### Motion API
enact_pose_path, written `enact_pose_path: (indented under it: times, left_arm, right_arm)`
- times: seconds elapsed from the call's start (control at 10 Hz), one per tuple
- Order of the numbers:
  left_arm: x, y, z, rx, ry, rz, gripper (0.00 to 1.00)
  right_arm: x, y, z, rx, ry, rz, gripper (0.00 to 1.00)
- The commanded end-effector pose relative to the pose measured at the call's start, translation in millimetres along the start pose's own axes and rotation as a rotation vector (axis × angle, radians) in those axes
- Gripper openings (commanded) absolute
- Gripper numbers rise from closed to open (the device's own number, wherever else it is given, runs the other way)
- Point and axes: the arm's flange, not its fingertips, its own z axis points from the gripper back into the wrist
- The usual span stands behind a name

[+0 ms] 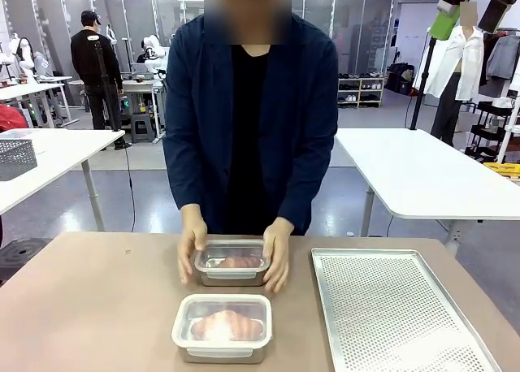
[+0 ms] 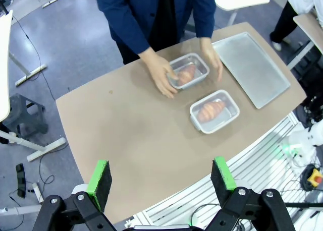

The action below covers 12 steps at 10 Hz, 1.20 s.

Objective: Place the bread into the airtight container.
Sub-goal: Pick up a Butter Roll and place it into an empty Airtight Container.

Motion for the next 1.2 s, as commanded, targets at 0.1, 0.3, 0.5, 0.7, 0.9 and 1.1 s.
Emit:
enact_pose_path:
  times: [0.1, 0.3, 0.5, 0.7, 0.9, 1.1]
  left_arm:
    - [0.5, -0.4, 0.2, -0.006, 0.002, -0.015, 1.00]
    - [0.5, -0.4, 0.2, -0.006, 0.002, -0.015, 1.00]
    - [0.5, -0.4, 0.2, -0.006, 0.002, -0.015, 1.00]
    - [0.5, -0.4, 0.2, -0.006, 0.002, -0.015, 1.00]
    - [0.5, -0.4, 0.2, -0.006, 0.002, -0.015, 1.00]
    - [0.5, -0.4, 0.2, -0.006, 0.002, -0.015, 1.00]
  right_arm:
    - [-0.7, -1.6, 1.2, -0.014, -0.001, 0.016, 1.00]
    - [-0.7, -1.6, 1.2, -0.014, -0.001, 0.016, 1.00]
    - [-0.7, -1.6, 1.2, -0.014, -0.001, 0.016, 1.00]
    - [-0.7, -1.6, 1.2, -0.014, -0.001, 0.016, 1.00]
    - [-0.7, -1.6, 1.2, -0.014, -0.001, 0.016, 1.00]
    - [-0.7, -1.6, 1.2, -0.014, -0.001, 0.016, 1.00]
